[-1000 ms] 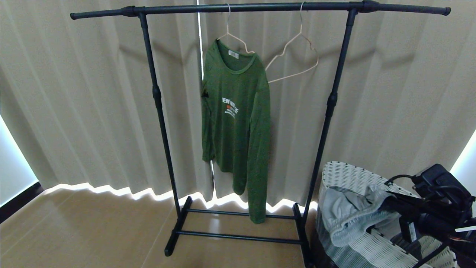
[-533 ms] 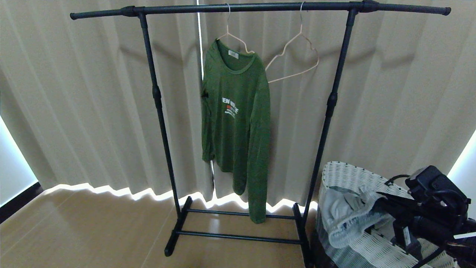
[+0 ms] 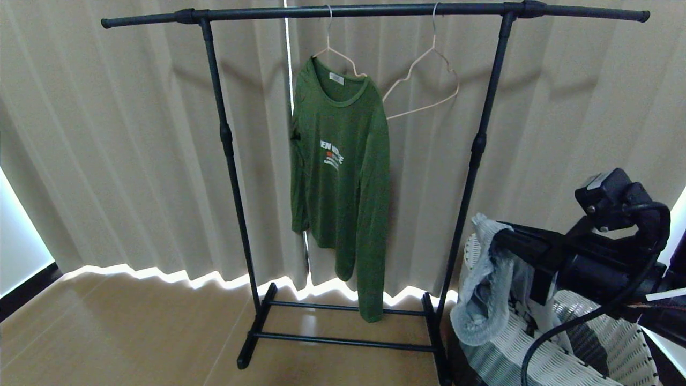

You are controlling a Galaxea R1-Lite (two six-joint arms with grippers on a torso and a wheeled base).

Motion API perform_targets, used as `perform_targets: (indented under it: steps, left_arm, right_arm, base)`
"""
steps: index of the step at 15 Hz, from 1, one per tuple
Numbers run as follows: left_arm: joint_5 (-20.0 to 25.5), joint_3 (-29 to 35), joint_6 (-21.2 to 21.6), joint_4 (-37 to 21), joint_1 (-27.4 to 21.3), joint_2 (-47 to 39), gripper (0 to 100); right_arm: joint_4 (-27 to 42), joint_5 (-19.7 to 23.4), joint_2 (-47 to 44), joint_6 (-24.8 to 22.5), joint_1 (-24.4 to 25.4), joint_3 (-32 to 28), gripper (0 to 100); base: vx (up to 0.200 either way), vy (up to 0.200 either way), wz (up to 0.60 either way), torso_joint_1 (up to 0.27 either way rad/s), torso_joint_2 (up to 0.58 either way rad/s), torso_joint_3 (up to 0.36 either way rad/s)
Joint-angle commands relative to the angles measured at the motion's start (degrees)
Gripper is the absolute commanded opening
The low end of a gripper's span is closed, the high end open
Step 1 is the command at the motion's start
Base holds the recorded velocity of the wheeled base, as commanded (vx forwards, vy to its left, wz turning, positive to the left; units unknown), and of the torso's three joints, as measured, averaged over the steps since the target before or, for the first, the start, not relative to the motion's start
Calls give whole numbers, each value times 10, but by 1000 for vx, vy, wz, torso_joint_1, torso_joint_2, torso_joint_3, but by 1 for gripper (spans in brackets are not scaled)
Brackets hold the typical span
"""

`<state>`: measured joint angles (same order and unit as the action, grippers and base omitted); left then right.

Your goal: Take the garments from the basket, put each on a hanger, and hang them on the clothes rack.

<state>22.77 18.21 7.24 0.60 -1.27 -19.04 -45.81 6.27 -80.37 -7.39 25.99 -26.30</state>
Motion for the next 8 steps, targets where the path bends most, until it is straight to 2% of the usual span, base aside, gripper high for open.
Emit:
perform_targets:
  steps: [1,2,3,5,6,8]
  left_arm:
    - [9,94,-24,104,-85,-263,100]
    - [5,99,-37,133,-117,-299,100]
    - [-20,113,-58,174,-169,-362,100]
    - [-69,134,-69,201,-238,-434,100]
    - [-107,146,-89,228,-297,-498,100]
    - [-137,149,-107,281,-357,-593,100]
  right_arm:
    - [-2,21,-5,13,14,-22,0]
    - [-2,33,-4,27,14,-26,0]
    - [-2,49,-5,51,15,-38,0]
    - [-2,59,-8,66,18,-53,0]
    - [-2,70,-15,76,19,-65,0]
    - [-6,85,-22,86,20,-78,0]
  base:
    - [0,0,0,0,0,0]
    - [0,0,0,0,0,0]
    - [0,0,0,0,0,0]
    - [0,0,0,0,0,0]
    - [0,0,0,0,0,0]
    - [0,0,0,0,0,0]
